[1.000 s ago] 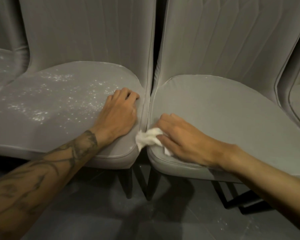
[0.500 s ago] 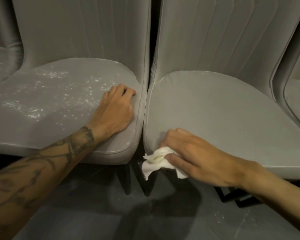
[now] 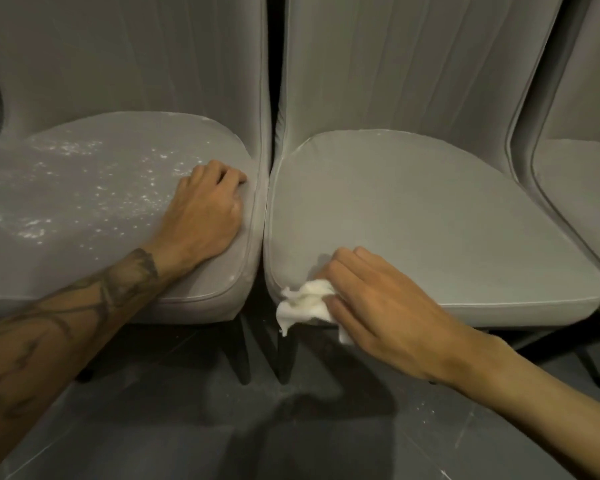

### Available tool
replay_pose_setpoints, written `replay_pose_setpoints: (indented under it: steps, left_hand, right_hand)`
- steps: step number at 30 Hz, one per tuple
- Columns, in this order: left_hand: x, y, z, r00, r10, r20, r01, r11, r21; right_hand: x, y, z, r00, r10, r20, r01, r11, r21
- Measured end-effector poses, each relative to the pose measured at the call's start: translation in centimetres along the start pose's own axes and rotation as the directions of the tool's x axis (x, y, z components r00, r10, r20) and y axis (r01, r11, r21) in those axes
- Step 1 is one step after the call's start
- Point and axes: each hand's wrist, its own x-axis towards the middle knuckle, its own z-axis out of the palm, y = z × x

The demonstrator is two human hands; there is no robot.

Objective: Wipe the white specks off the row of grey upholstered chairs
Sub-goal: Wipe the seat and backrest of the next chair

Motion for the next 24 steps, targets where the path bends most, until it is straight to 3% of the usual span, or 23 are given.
replay_pose_setpoints:
  steps: [4, 10, 17, 24]
  left_hand:
    - [0.2, 0.1, 0.1, 1.000, -0.021, 0.004, 0.021, 1.000, -0.021]
    - [0.3, -0.4, 0.5, 1.000, -0.018, -0.004, 0.018, 0.999, -0.039]
    - [0.3, -0.6, 0.5, 1.000, -0.021, 0.009, 0.021, 0.999, -0.043]
    - [0.4, -0.5, 0.5, 0.999, -0.022, 0.037, 0.023, 0.999, -0.038]
  right_hand:
    - [4.3, -1.8, 1.7, 0.993, 0.016, -0.113, -0.026, 0.996, -0.085]
    - [-1.8, -0.2, 0.9, 0.999, 0.003, -0.038, -0.008, 0.992, -0.129]
    - [-6.2, 2.5, -1.2, 0.954, 0.247, -0.173, -0.266, 0.959, -0.097]
    - [0.2, -2.5, 1.7, 0.988, 0.073, -0.133, -0.092, 0.986, -0.142]
